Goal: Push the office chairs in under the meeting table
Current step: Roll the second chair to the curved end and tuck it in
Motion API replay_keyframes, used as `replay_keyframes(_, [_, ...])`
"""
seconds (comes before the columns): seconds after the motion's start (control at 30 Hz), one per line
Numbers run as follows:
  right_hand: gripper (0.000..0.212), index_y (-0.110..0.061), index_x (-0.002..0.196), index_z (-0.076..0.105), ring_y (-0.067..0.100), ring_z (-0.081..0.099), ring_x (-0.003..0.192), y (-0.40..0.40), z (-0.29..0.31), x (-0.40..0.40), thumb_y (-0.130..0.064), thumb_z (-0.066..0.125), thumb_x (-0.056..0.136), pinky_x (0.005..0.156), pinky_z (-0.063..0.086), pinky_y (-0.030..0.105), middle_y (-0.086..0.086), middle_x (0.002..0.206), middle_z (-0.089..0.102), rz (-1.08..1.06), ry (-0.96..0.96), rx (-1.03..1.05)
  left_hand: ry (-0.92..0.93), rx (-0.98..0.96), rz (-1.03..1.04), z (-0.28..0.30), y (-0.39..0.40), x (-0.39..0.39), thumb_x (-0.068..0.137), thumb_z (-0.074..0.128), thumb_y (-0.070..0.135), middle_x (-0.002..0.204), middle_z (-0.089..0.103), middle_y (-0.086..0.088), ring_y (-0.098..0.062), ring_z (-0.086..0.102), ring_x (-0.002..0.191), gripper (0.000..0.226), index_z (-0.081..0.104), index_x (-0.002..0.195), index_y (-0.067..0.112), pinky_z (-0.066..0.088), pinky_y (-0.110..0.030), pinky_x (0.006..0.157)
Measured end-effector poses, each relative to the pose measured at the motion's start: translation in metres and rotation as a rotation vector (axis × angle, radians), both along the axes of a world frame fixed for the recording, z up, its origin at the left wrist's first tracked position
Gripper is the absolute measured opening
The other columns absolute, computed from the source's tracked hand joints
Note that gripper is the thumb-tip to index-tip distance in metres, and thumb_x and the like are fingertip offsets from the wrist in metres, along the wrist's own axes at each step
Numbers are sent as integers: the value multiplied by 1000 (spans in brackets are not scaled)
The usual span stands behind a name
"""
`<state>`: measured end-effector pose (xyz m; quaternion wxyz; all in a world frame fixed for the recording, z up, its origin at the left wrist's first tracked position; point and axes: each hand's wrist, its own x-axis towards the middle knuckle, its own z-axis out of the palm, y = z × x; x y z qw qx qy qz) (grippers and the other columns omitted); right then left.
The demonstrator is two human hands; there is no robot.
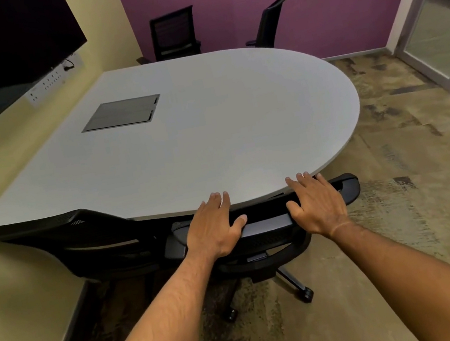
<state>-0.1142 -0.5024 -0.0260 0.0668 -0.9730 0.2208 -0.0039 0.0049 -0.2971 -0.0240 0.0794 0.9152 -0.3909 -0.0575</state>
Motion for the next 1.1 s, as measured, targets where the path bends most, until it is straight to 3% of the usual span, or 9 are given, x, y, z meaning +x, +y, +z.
replay_keyframes(0.23, [76,-13,150,30,24,23,146,8,-3,-10,-42,22,81,121,10,42,13,155,33,-24,11,35,-16,3,-7,-4,5,-10,97,32,51,161,19,-11,-20,12,149,72,17,154,9,9,-34,121])
replay_keyframes(0.4, [78,-12,152,26,25,17,148,13,0,-27,-42,19,80,122,7,42,15,158,26,-51,37,42,-14,-23,-28,-5,7,-24,96,34,52,160,22,-12,-21,14,149,73,19,153,9,11,-35,122])
replay_keyframes(0.67, [76,-15,150,32,23,23,146,13,3,-51,-44,26,79,121,10,41,13,156,32,-102,-36,62,-30,-33,-66,-2,0,-34,96,37,49,160,21,-11,-21,13,149,72,21,153,7,6,-35,122])
replay_keyframes(1.1, [76,-12,148,34,22,29,143,-1,5,-26,-40,30,79,121,12,40,12,153,38,-74,-72,61,-13,-10,-26,-1,-14,-12,96,37,43,161,16,-14,-22,7,150,71,17,153,6,1,-34,122])
